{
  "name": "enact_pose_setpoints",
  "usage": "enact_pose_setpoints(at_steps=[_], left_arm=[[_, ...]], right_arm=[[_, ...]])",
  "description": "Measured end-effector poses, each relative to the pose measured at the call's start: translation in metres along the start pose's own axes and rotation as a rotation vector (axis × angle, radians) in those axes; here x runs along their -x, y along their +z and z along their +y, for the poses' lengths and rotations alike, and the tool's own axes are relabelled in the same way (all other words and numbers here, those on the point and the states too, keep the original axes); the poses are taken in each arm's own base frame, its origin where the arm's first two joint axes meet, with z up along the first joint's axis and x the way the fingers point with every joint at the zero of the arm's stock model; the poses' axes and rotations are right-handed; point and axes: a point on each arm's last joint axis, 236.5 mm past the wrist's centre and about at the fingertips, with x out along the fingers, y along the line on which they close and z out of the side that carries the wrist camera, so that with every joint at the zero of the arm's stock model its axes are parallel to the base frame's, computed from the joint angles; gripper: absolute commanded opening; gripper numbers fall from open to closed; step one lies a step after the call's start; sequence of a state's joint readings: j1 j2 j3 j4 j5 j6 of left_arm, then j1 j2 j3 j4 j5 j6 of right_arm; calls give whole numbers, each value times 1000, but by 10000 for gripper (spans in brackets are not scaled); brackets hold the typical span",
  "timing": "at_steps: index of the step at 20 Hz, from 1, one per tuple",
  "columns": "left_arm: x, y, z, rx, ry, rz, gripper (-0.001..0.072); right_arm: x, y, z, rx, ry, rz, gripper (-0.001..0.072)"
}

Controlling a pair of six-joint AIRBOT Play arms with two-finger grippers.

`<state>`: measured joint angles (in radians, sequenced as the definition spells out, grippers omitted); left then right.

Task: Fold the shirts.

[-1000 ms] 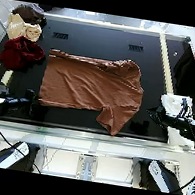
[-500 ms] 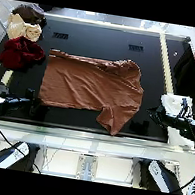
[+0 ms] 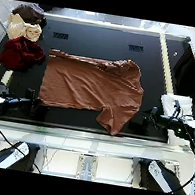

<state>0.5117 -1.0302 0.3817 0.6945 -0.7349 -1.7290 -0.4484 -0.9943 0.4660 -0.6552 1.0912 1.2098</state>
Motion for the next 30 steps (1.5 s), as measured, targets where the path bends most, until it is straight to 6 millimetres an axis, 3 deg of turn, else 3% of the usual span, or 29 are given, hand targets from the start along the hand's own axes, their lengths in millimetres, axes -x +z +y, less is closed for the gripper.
enact_pose_setpoints(at_steps=[1, 2, 5, 9, 10, 11, 12, 13, 17, 22, 25, 26, 28, 29, 30], left_arm=[[0, -1, 0, 0, 0, 3, 450], [0, -2, 0, 0, 1, 8, 591], [0, -8, 1, 1, 5, 34, 589], [0, -11, 2, 20, 7, 46, 586], [0, -11, 2, 27, 8, 46, 560], [0, -11, 2, 39, 8, 46, 416], [0, -11, 2, 52, 9, 45, 331], [0, -10, 3, 65, 13, 41, 324], [-7, -8, 10, 111, 36, 44, 12], [-14, -10, 13, 139, 48, 58, 11], [-11, -8, 3, 122, 10, 50, 11], [-7, -6, -7, 108, -24, 45, 32], [9, -4, -25, 71, -90, 33, 433], [19, -1, -33, 57, -122, 17, 509], [31, 2, -38, 34, -150, -5, 507]], right_arm=[[-8, 0, 1, -9, 7, 11, 390], [-17, 1, 1, -17, 15, 26, 390], [-36, 0, 2, -28, 26, 66, 390], [-44, 5, 5, -20, 36, 73, 389], [-45, 6, 6, -17, 38, 74, 389], [-45, 7, 8, -15, 42, 73, 389], [-45, 9, 10, -11, 44, 72, 388], [-44, 11, 12, -7, 48, 70, 388], [-43, 18, 18, 7, 58, 57, 388], [-41, 22, 24, 6, 76, 50, 388], [-41, 19, 27, 6, 84, 62, 388], [-40, 18, 27, 8, 87, 67, 388], [-40, 16, 29, 17, 92, 76, 388], [-40, 15, 29, 20, 94, 78, 387], [-40, 15, 29, 23, 95, 81, 388]])
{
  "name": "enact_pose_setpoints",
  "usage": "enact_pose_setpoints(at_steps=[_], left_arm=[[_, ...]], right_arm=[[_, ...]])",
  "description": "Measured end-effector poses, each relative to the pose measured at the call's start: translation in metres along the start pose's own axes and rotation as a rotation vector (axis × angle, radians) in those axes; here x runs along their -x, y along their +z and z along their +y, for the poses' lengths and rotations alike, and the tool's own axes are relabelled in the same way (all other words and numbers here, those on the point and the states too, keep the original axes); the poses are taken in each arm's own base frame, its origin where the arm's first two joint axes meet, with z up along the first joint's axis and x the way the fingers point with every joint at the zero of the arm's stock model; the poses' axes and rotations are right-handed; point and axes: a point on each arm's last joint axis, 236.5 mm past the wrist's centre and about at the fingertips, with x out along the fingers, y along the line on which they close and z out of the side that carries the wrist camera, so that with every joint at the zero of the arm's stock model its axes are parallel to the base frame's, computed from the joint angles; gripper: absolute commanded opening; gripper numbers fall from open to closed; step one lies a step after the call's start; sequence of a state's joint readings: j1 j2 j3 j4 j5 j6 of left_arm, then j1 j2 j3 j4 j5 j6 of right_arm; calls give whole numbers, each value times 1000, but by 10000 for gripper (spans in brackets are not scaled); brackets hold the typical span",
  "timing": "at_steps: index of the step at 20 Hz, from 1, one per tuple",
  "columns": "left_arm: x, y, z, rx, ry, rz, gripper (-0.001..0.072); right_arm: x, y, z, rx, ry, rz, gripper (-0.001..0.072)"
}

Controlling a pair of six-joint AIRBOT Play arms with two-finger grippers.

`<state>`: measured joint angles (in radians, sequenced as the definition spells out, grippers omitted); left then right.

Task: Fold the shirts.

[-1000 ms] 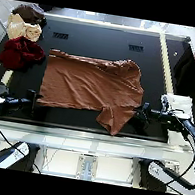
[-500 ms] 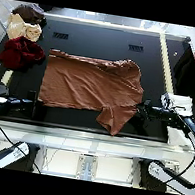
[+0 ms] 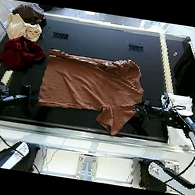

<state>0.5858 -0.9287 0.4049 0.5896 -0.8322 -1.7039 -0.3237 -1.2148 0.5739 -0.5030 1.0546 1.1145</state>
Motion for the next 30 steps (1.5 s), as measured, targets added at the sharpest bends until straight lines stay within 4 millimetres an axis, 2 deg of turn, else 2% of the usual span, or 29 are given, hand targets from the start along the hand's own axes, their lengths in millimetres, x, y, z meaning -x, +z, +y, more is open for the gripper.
enact_pose_setpoints(at_steps=[1, 3, 5, 7, 12, 24, 25, 26, 28, 29, 30], left_arm=[[12, 3, -5, -29, -17, -20, 506], [32, 6, 3, -65, 7, -51, 506], [41, 0, 27, -47, 73, -44, 506], [41, -7, 46, -10, 118, -22, 505], [30, -16, 76, 90, 171, 26, 494], [-23, -12, 73, 172, 130, 46, 462], [-25, -10, 71, 175, 122, 35, 409], [-27, -6, 71, 175, 117, 20, 300], [-29, 1, 71, 171, 114, -13, 270], [-30, 3, 70, 172, 111, -22, 206], [-30, 6, 70, 170, 110, -32, 59]], right_arm=[[0, 0, 0, 2, 0, 1, 388], [0, -1, 0, 12, 2, 3, 387], [0, -1, 0, 21, 2, 3, 388], [0, -1, 0, 26, 2, 3, 388], [0, 0, 0, 31, 2, 2, 388], [0, 0, 0, 35, 2, 1, 387], [0, 0, 0, 35, 2, 1, 387], [0, 0, 0, 35, 2, 0, 387], [0, 0, 0, 35, 2, 1, 387], [0, 0, 0, 35, 2, 0, 387], [0, 0, 0, 35, 2, 0, 387]])
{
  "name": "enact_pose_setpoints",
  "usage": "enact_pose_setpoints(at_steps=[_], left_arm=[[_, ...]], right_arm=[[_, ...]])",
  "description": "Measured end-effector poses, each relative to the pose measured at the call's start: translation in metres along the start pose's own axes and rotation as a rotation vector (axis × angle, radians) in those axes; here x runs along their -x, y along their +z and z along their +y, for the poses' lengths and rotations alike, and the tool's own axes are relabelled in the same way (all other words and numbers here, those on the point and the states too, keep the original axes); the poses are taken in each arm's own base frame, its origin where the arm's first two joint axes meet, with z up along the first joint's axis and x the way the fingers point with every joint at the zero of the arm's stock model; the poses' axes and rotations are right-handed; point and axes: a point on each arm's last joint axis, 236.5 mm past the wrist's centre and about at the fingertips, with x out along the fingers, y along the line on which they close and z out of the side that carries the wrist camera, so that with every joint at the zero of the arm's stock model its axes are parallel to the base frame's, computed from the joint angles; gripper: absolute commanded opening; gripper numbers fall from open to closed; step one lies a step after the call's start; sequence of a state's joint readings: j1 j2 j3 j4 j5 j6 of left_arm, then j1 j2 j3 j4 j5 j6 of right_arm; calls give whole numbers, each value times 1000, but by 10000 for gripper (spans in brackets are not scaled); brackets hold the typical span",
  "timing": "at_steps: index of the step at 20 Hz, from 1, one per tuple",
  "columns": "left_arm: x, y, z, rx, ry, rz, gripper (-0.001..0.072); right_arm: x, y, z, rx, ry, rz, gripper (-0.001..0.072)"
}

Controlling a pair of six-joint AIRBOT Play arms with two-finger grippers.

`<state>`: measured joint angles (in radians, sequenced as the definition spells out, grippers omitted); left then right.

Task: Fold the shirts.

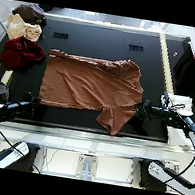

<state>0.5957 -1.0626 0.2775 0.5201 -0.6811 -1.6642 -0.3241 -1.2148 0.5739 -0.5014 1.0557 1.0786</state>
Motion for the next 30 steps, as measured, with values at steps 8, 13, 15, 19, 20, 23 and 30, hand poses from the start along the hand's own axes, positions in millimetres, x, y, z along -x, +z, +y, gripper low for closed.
enact_pose_setpoints(at_steps=[8, 13, 15, 19, 20, 23, 30], left_arm=[[0, 2, -9, -51, -29, -6, 11], [1, -2, -14, -60, -43, 12, 12], [1, -4, -15, -61, -46, 21, 11], [1, -7, -15, -61, -48, 32, 11], [1, -7, -15, -63, -48, 34, 12], [1, -8, -15, -85, -49, 39, 11], [1, -11, -15, -104, -49, 48, 11]], right_arm=[[0, -5, -9, 3, -39, 22, 390], [0, -16, -23, -20, -87, 56, 388], [3, -8, -27, -20, -104, 32, 389], [9, 1, -40, -26, -150, 3, 388], [10, 1, -44, -30, -165, 2, 389], [11, 2, -52, -46, -193, -7, 388], [2, 1, -53, -40, -221, -8, 389]])
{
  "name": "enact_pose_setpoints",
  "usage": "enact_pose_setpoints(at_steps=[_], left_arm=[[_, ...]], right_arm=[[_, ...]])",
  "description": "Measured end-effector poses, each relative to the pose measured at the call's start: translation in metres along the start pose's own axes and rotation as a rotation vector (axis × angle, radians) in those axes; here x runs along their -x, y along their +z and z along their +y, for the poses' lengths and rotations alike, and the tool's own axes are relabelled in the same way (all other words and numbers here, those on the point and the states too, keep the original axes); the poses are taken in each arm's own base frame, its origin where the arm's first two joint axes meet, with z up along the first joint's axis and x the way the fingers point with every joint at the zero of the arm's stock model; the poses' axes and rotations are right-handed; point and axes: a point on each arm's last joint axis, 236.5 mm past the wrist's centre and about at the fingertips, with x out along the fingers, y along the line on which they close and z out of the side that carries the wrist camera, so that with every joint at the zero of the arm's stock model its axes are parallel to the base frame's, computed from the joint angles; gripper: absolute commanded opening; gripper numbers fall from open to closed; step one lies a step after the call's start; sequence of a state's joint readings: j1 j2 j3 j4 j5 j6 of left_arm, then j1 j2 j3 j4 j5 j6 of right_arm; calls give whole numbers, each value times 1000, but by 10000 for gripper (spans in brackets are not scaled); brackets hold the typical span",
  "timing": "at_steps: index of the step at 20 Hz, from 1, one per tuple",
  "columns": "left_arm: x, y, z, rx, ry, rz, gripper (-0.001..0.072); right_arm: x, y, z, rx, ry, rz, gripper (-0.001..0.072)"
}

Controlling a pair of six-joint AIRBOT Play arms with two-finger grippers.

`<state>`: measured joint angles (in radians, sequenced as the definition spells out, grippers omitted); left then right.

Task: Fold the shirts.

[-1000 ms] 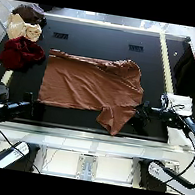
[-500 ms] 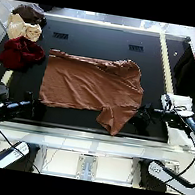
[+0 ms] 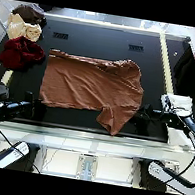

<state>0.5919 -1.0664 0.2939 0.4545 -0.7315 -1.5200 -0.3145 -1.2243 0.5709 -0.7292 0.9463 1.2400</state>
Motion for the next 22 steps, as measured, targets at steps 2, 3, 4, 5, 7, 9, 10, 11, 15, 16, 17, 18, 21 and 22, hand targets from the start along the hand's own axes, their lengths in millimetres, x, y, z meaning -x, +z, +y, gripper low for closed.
enact_pose_setpoints(at_steps=[2, 3, 4, 5, 7, 9, 10, 11, 15, 16, 17, 18, 21, 22], left_arm=[[0, -1, 0, -1, 0, 5, 12], [0, -2, 0, -2, 0, 7, 12], [0, -2, 0, -2, 0, 9, 11], [0, -2, 0, -2, -1, 10, 12], [0, -3, 0, -2, -1, 11, 12], [0, -3, 0, -2, -1, 13, 12], [0, -3, 0, -2, -1, 13, 12], [0, -3, 0, -2, -1, 13, 12], [0, -3, 0, -25, -1, 13, 11], [0, -3, -1, -50, -5, 13, 11], [0, -3, -3, -76, -11, 12, 11], [1, -1, -7, -111, -23, 8, 11], [10, 5, -45, -239, -100, 6, 9], [17, 5, -67, -311, -141, 15, 9]], right_arm=[[-4, 0, 4, 14, -6, -6, 388], [-6, 0, 6, 18, -8, -7, 388], [-7, 1, 7, 17, -9, -16, 388], [-8, 2, 8, 14, -6, -21, 387], [-10, 2, 9, 6, -3, -19, 387], [-14, 1, 8, -12, -1, -11, 387], [-17, 0, 7, -22, 2, -4, 387], [-19, -1, 7, -36, 6, 5, 387], [-28, -2, 9, -74, 25, 18, 219], [-30, -2, 9, -68, 21, 16, 37], [-33, -2, 9, -53, 15, 12, 14], [-34, -1, 14, -45, 27, 7, 13], [-28, 7, 45, 33, 106, -12, 10], [-18, 13, 62, 86, 140, -28, 11]])
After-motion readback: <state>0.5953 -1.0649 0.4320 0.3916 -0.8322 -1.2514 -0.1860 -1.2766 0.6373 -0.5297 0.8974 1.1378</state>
